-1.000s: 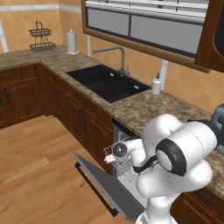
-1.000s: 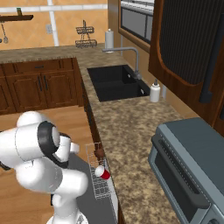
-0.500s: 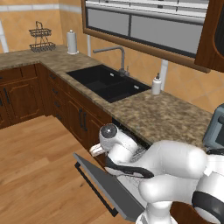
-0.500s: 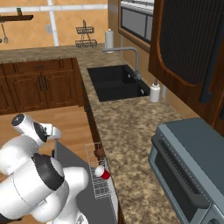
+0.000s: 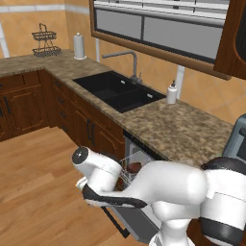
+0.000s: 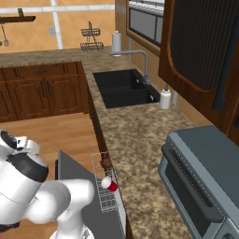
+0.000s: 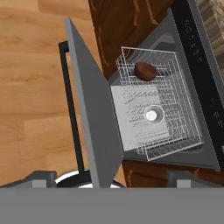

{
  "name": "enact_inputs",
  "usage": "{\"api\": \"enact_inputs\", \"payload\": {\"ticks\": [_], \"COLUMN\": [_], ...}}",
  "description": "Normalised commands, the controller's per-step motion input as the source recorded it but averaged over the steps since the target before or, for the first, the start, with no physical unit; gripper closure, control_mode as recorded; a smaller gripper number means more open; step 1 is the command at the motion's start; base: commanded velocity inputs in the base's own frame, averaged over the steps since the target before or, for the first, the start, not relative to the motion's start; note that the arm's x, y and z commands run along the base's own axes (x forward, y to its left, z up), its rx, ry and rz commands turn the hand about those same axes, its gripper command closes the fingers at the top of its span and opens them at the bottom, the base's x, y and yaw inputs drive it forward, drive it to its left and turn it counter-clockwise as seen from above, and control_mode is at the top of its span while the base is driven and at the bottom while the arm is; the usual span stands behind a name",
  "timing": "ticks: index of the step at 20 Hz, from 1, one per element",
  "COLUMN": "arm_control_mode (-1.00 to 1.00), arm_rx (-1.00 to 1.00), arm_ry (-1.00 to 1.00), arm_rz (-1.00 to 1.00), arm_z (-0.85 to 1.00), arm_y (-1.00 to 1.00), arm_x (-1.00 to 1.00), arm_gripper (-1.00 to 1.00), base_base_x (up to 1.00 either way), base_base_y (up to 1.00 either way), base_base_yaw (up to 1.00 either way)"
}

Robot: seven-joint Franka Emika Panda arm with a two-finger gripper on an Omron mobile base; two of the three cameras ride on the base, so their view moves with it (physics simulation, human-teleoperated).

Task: Pick up the cup and bowl from the counter, place them in the dishwasher, and close the dishwasher door.

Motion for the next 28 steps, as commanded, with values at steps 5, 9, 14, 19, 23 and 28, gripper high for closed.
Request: {"api": "enact_inputs", "payload": {"ticks": [5,9,14,19,23,28], "arm_control_mode": [-1.0,-1.0,-1.0,-1.0,-1.0,-1.0], "arm_rx": [-0.5,-0.49,-0.44,-0.4,-0.33,-0.35], "arm_ry": [0.04,0.0,0.0,0.0,0.0,-0.02], "arm_rz": [-0.08,-0.07,-0.09,-0.09,-0.05,-0.09], "arm_z": [-0.53,-0.78,-0.92,-0.93,-0.84,-0.81], "arm_y": [0.84,0.56,0.22,0.23,0.42,0.26], "arm_x": [-0.24,-0.05,0.01,0.18,0.18,0.37], "arm_gripper": [-1.0,-1.0,-1.0,-1.0,-1.0,-1.0], "base_base_x": [0.0,0.0,0.0,0.0,0.0,0.0], "base_base_y": [0.0,0.0,0.0,0.0,0.0,0.0], "base_base_yaw": [0.0,0.0,0.0,0.0,0.0,0.0]}}
